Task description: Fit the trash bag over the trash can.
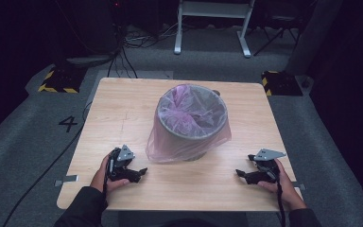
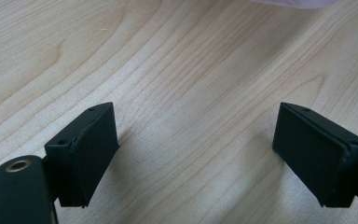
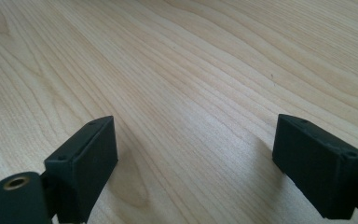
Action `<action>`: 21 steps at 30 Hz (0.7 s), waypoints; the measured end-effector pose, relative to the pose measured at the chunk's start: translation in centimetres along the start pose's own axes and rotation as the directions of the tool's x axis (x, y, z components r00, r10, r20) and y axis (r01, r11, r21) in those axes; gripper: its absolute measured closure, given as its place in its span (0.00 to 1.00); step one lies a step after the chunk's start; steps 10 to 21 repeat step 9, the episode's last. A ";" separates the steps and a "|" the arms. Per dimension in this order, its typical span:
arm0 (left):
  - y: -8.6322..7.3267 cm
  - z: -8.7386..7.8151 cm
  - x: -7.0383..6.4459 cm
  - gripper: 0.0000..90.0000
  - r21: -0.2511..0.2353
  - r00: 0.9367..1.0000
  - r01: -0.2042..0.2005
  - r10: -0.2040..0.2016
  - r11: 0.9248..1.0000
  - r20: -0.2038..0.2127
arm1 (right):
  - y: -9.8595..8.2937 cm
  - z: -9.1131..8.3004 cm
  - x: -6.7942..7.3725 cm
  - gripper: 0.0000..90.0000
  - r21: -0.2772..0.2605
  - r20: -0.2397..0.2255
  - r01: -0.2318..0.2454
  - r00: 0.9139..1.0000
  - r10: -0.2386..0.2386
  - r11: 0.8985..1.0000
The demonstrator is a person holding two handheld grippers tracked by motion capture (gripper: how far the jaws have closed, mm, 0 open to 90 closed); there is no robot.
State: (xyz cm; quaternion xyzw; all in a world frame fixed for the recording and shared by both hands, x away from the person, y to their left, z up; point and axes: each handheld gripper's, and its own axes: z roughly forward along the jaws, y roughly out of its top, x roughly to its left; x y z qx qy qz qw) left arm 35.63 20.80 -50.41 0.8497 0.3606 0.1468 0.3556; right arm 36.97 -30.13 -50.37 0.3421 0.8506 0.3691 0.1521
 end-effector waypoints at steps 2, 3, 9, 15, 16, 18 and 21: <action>0.0 0.0 0.1 0.15 0.000 1.000 -0.007 0.007 1.000 -0.001 | 0.0 0.0 0.0 0.16 0.000 0.000 0.000 1.000 0.000 1.000; 0.1 0.0 0.1 0.15 0.004 1.000 -0.004 0.004 1.000 0.001 | 0.0 0.0 0.0 0.16 0.000 0.000 0.000 1.000 0.000 1.000; 0.1 0.1 0.1 0.14 0.003 1.000 -0.007 0.007 1.000 0.002 | 0.0 0.0 0.0 0.15 0.001 0.002 -0.001 1.000 0.001 1.000; 0.1 0.1 0.1 0.14 0.003 1.000 -0.007 0.007 1.000 0.002 | 0.0 0.0 0.0 0.15 0.001 0.002 -0.001 1.000 0.001 1.000; 0.1 0.1 0.1 0.14 0.003 1.000 -0.007 0.007 1.000 0.002 | 0.0 0.0 0.0 0.15 0.001 0.002 -0.001 1.000 0.001 1.000; 0.1 0.1 0.1 0.14 0.003 1.000 -0.007 0.007 1.000 0.002 | 0.0 0.0 0.0 0.15 0.001 0.002 -0.001 1.000 0.001 1.000; 0.1 0.1 0.1 0.14 0.003 1.000 -0.007 0.007 1.000 0.002 | 0.0 0.0 0.0 0.15 0.001 0.002 -0.001 1.000 0.001 1.000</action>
